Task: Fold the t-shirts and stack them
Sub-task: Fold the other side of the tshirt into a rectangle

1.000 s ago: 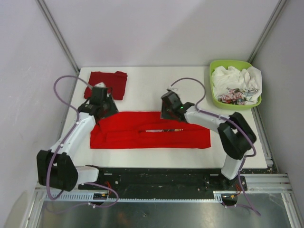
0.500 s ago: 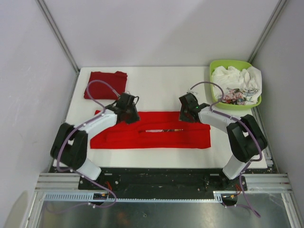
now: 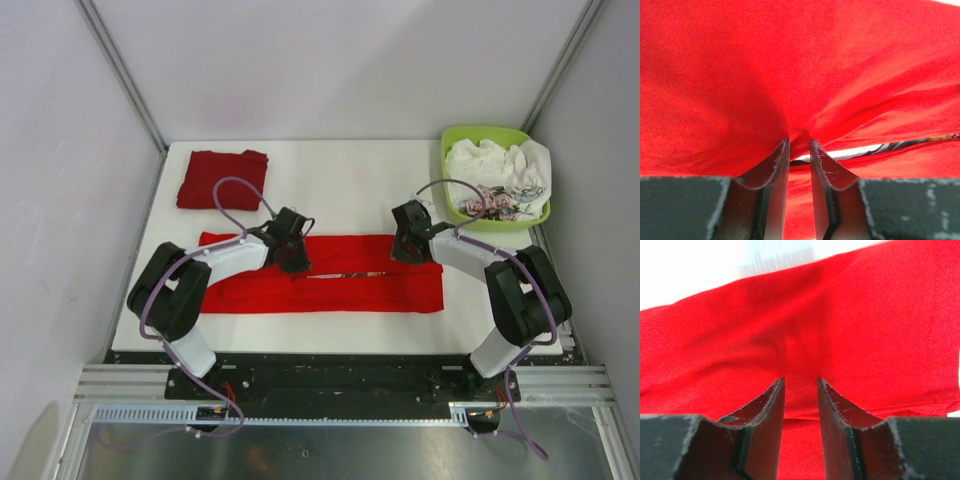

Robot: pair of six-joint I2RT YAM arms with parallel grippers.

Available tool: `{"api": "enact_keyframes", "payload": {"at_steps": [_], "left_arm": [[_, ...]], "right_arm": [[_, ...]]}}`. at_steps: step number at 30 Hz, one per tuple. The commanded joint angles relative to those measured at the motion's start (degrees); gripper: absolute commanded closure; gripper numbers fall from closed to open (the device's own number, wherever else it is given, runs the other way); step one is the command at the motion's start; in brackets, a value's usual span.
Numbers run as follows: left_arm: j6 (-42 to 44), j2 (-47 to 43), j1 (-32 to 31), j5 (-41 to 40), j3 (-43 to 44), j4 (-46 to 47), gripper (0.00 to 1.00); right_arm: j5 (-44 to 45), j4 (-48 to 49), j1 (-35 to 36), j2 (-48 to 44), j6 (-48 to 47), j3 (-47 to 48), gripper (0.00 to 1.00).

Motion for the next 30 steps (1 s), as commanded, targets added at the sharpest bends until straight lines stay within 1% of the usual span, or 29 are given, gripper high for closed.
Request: {"api": "enact_keyframes", "payload": {"at_steps": [1, 7, 12, 20, 25, 30], "left_arm": [[-0.02, -2.39, -0.44, 0.18, -1.90, 0.80, 0.73], [0.24, -0.23, -0.47, 0.79, -3.00, 0.63, 0.74], [0.14, -0.21, -0.49, 0.61, -3.17, 0.50, 0.75], [0.17, -0.44, -0.48, 0.78, -2.50, 0.27, 0.75], [0.09, -0.22, -0.54, 0.76, -2.35, 0.19, 0.75], [0.07, -0.39, -0.53, 0.68, -2.03, 0.10, 0.75]], "right_arm": [[0.57, -0.63, -0.93, -3.02, -0.81, -1.26, 0.63], [0.73, -1.83, -3.56, -5.37, -0.71, -4.08, 0.63], [0.85, -2.44, -6.24, -8.51, -1.03, -6.62, 0.63], [0.73, -1.62, -8.84, -9.47, -1.20, -9.63, 0.63], [3.98, -3.52, -9.81, -11.84, -1.18, -10.16, 0.61], [5.18, -4.30, -12.08, -12.92, -1.11, -11.03, 0.61]]}}
